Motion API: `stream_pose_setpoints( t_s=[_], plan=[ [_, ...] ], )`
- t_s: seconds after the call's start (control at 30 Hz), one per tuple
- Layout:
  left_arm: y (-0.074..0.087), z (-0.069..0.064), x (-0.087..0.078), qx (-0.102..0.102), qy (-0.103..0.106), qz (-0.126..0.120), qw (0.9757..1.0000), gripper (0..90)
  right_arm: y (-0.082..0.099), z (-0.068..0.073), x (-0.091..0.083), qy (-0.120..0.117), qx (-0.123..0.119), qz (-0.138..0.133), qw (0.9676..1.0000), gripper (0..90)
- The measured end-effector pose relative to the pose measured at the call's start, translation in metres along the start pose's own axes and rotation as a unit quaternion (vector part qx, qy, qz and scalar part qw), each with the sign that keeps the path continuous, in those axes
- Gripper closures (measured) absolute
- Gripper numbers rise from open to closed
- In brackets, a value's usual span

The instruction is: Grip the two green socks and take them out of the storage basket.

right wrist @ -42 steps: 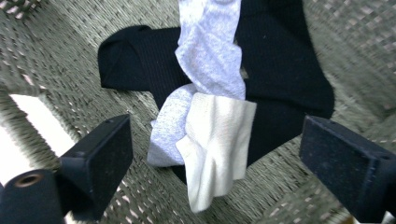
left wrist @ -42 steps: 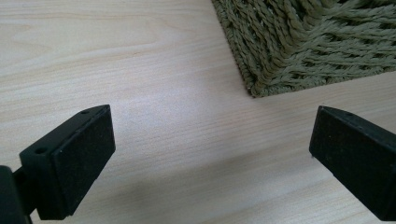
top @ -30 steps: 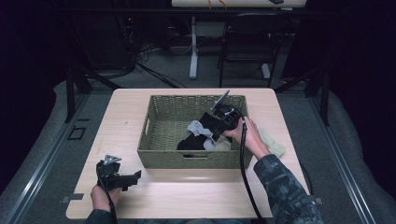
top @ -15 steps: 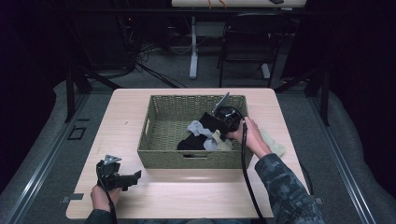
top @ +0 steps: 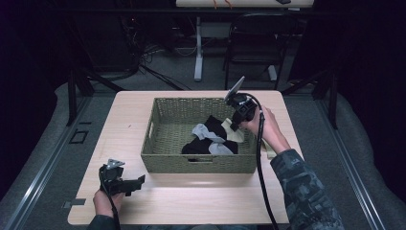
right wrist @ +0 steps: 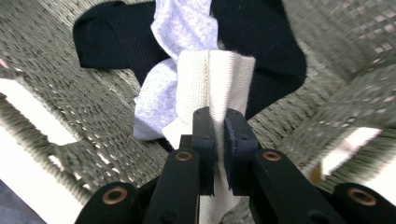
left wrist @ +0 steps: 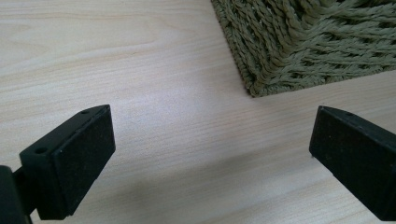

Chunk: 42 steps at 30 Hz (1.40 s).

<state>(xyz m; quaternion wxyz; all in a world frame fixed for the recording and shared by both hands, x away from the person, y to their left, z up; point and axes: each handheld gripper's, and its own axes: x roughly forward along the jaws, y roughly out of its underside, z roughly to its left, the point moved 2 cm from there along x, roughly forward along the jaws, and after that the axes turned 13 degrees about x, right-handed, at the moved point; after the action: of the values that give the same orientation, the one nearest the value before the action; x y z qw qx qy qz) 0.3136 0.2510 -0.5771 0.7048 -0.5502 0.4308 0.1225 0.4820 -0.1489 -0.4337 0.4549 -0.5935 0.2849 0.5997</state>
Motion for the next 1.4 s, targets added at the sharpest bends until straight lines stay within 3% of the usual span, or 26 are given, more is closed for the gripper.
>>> stream_pose_setpoints(
  t_s=[0.5,0.83,1.1,1.4],
  plan=[
    [0.000,0.000,0.000,0.001,0.002,0.000,1.0000,0.2,-0.013,0.012,-0.045,0.000,-0.014,-0.030,0.9995,84.5],
    [0.000,0.000,0.000,0.002,0.002,-0.001,1.0000,0.2,-0.011,0.010,-0.074,0.002,-0.015,-0.052,0.9985,84.6],
    [0.000,0.000,0.000,0.002,0.002,-0.001,1.0000,0.2,0.001,-0.007,-0.095,0.007,-0.001,-0.071,0.9975,84.6],
    [0.000,0.000,0.000,0.003,0.003,0.002,1.0000,0.2,0.021,-0.040,-0.109,0.011,0.030,-0.088,0.9956,84.5]
  ],
)
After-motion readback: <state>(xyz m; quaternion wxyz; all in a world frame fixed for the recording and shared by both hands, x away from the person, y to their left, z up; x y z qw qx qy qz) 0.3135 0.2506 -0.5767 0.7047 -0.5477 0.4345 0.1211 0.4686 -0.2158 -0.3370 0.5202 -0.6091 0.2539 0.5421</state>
